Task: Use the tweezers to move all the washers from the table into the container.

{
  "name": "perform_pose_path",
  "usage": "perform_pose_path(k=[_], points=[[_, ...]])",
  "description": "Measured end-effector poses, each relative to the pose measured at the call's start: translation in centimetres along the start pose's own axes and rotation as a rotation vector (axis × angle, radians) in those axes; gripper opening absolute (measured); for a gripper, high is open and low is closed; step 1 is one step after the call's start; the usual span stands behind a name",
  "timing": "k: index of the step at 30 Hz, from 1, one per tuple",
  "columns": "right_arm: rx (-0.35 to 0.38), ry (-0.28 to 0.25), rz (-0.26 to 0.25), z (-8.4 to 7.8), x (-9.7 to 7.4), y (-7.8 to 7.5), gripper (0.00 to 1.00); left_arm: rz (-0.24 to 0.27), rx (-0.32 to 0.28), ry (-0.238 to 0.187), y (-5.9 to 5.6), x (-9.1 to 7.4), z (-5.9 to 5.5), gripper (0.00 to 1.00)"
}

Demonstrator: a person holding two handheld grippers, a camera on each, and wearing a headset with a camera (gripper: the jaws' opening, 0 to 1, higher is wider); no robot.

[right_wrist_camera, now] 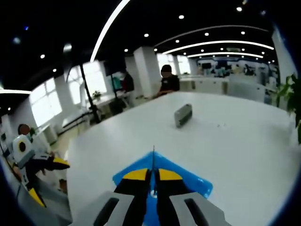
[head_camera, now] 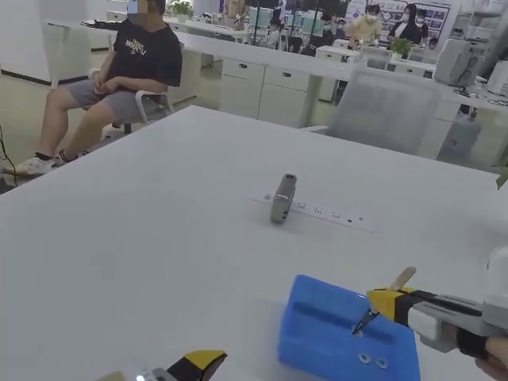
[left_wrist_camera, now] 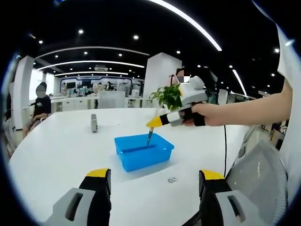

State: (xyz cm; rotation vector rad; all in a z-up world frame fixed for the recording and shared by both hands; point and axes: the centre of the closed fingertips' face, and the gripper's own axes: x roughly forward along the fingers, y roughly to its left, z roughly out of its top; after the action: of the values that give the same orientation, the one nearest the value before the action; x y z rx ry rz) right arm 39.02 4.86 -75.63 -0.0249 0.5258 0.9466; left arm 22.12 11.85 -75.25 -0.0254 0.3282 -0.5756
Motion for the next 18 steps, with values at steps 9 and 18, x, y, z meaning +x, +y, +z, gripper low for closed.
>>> perform_pose_path(k=[9,18], points=[[0.009,0.081,-0.004,-2.1,1.6,-1.4,0.02,-0.001,0.005,0.012,0.0,0.0,-0.2,0.77],[-0.028,0.113,0.0,-2.8,2.5,-1.3,0.02,0.006,0.005,0.019,0.1,0.0,-0.3,0.77]])
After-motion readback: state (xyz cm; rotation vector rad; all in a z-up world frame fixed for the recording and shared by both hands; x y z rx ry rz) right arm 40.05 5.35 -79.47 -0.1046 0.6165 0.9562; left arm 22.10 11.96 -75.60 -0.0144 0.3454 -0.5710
